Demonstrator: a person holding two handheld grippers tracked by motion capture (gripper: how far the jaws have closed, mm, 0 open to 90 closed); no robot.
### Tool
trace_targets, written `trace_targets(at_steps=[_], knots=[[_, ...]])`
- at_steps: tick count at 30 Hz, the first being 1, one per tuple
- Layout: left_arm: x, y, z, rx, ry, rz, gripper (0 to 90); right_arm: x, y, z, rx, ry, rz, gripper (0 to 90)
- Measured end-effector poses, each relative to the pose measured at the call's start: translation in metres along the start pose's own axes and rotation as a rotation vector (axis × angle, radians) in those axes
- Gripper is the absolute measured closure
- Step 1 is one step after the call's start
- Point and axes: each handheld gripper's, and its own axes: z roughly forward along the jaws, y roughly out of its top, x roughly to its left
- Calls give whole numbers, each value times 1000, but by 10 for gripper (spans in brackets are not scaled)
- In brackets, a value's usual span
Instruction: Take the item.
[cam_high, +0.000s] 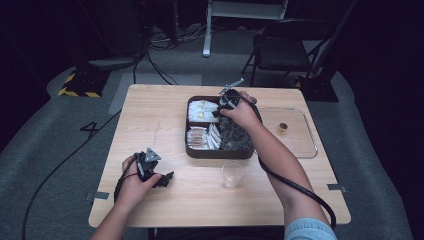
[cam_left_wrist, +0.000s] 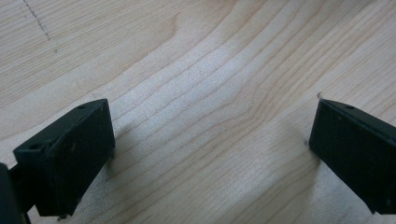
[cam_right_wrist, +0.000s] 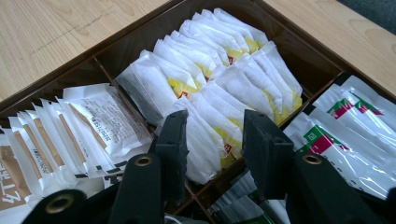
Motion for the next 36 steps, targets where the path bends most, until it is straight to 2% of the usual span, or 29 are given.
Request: trace_targets(at_steps=[7,19,22,33,36], knots=[[0,0,0,0,-1,0,4,4,2,10,35,1,-24,618],[0,0,0,0,-1,2,4,5,1,20,74,-6,-27,626],[0,0,0,0,-2,-1,4,6,2,24,93,-8,-43,638],[0,0,0,1,-2,1,4,8,1,30,125,-7,-81,725],[0,0,0,1,-1,1,4,9,1,31,134,-12,-103,808]])
